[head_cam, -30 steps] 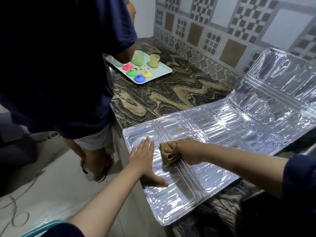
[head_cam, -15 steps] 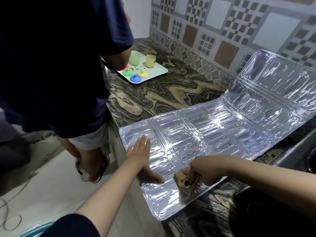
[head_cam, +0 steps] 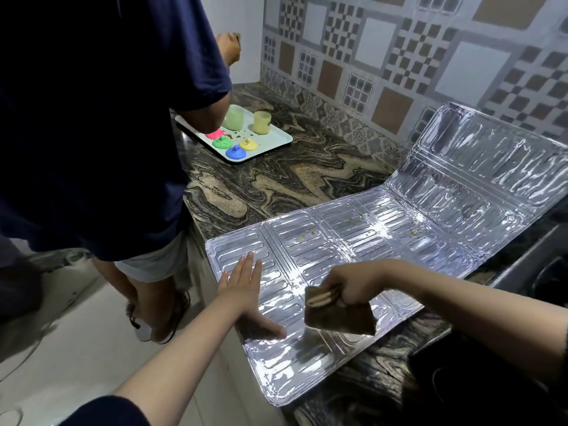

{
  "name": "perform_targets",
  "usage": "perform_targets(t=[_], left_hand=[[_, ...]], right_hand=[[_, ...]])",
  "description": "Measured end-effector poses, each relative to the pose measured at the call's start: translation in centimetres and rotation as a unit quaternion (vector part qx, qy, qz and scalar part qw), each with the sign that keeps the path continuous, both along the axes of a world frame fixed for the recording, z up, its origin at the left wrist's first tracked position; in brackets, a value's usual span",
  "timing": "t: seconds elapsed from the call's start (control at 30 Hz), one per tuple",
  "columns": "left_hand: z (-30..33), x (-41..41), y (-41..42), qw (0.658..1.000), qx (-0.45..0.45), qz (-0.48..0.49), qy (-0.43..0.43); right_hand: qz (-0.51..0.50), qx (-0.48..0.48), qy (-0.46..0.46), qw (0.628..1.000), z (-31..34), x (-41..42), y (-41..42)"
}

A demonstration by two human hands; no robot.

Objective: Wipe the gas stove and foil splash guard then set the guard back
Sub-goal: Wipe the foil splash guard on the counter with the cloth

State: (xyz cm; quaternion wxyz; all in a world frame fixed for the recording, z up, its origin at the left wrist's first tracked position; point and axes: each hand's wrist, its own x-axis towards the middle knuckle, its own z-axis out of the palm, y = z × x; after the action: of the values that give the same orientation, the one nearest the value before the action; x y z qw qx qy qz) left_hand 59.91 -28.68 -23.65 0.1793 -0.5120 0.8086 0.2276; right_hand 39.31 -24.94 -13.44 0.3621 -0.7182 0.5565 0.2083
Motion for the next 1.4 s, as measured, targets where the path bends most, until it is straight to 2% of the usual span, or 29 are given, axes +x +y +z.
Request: perform_targets(t=[0.13, 0.27, 0.33, 0.4, 0.5, 0.57, 0.63, 0.8, 1.0, 1.07, 1.13, 1.23, 1.33, 1.4], left_hand=[[-0.2, -0.1, -0.1, 1.0, -0.006, 0.005, 0.012], [-0.3, -0.1, 0.1, 1.0, -0.01, 0.003, 0.006], [-0.3, 0.0, 0.1, 1.0, -0.005, 0.0, -0.001], [-0.3, -0.1, 0.0, 1.0, -0.004, -0.001, -0.001], [-0.4, -0.1, -0.1, 1.0, -0.007, -0.003, 0.0], [-0.5, -0.1, -0.1, 1.0, -0.008, -0.003, 0.001], [-0.6, 0.0, -0.1, 1.0, -0.01, -0.002, 0.002], [-0.7, -0.1, -0.1, 1.0, -0.005, -0.009, -0.001], [0.1, -0.4, -0.7, 0.999, 0.037, 0.003, -0.002], [0.9, -0.9, -1.6, 0.998, 0.05, 0.022, -0.001], [1.9, -1.7, -2.5, 0.998, 0.045, 0.049, -0.002], [2.6, -2.8, -3.2, 0.997, 0.046, 0.069, 0.011], [2.3, -3.8, -3.2, 0.998, 0.032, 0.039, 0.042], [1.7, -4.2, -3.2, 0.999, 0.026, 0.017, 0.038]], right_hand=[[-0.06, -0.037, -0.056, 0.996, -1.6, 1.0, -1.8], [-0.093, -0.263, 0.0, 0.96, -4.0, 1.5, -2.0], [-0.074, -0.305, -0.012, 0.949, -4.3, 2.2, -1.0], [-0.04, -0.28, 0.004, 0.959, -4.1, 3.0, 0.3], [0.028, -0.186, 0.084, 0.979, -4.4, 4.0, 2.0], [0.051, -0.145, 0.143, 0.978, -5.2, 4.5, 2.6], [0.053, -0.136, 0.179, 0.973, -5.7, 4.9, 3.0], [0.054, -0.148, 0.181, 0.971, -5.9, 5.6, 3.4], [-0.011, -0.233, 0.082, 0.969, -5.0, 3.8, 1.9], [-0.098, -0.212, 0.007, 0.972, -3.6, 2.4, 0.1], [-0.189, -0.213, -0.067, 0.956, -2.7, 1.0, -1.8], [-0.262, -0.226, -0.108, 0.932, -1.3, -0.7, -4.3], [-0.256, -0.262, -0.121, 0.922, 0.0, -1.1, -6.9], [-0.221, -0.31, -0.098, 0.92, -0.4, -1.1, -9.0]])
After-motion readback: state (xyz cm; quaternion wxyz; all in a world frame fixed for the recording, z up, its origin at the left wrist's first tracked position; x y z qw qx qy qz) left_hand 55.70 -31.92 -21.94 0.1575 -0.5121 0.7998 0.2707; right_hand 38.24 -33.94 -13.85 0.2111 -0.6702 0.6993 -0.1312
